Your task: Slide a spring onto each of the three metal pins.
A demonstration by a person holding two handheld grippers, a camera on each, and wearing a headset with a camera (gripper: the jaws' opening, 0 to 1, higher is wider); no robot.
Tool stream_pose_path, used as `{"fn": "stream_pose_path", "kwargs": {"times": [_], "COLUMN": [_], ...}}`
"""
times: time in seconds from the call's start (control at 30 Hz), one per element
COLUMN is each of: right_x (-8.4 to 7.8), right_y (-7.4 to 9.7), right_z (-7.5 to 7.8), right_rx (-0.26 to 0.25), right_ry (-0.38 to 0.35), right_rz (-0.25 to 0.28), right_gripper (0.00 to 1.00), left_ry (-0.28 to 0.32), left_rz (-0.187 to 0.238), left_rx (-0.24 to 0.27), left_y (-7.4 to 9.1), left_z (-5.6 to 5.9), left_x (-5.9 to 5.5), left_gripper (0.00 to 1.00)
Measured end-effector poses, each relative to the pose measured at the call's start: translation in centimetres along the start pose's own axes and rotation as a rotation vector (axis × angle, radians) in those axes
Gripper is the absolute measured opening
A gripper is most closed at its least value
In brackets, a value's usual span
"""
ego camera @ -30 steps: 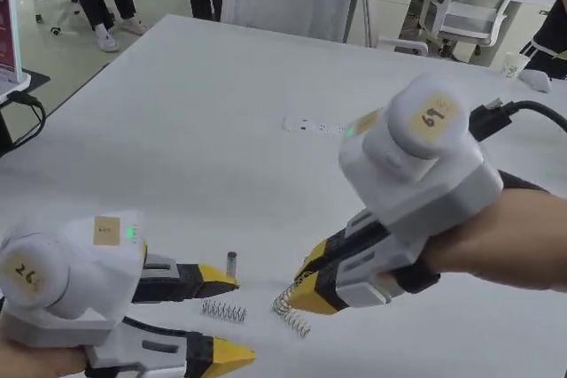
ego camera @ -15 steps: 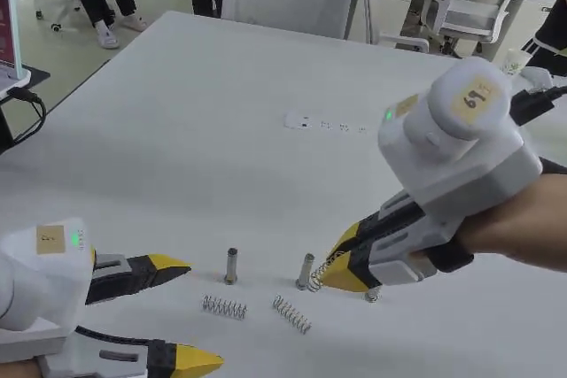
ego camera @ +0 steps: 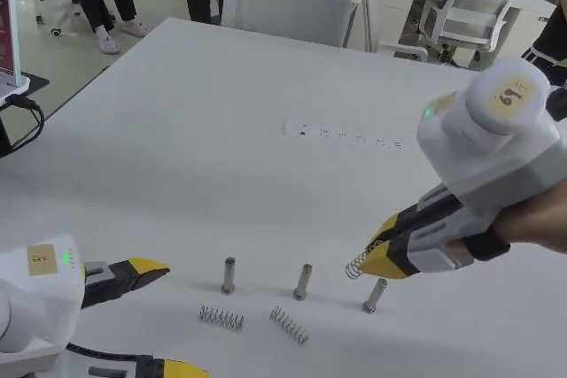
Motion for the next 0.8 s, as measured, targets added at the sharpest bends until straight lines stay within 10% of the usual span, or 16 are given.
{"fn": "stream_pose_path", "kwargs": {"times": [0.8], "right_x": [-4.2], "right_y": [-3.5], "right_z": [5.1], "right_rx": [-0.05], "right_ry": [-0.036], "right_rz": [-0.213], "right_gripper": [0.08], "left_ry": [0.016], "left_rz": [0.001], "left_rx": [0.009], "left_y": [0.1], "left_z": [-0.2], "left_x": [0.0], "left_gripper": [0.71]}}
Point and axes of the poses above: the centre of the closed fingertips' face, and the gripper's own axes: y roughly backward along the fingers, z roughly to its right, x roughly out of its top, the point moved 4 cm from there along y, roughly backward along the fingers, and after that the axes turned 7 degrees about -z, right-handed, at the moved point
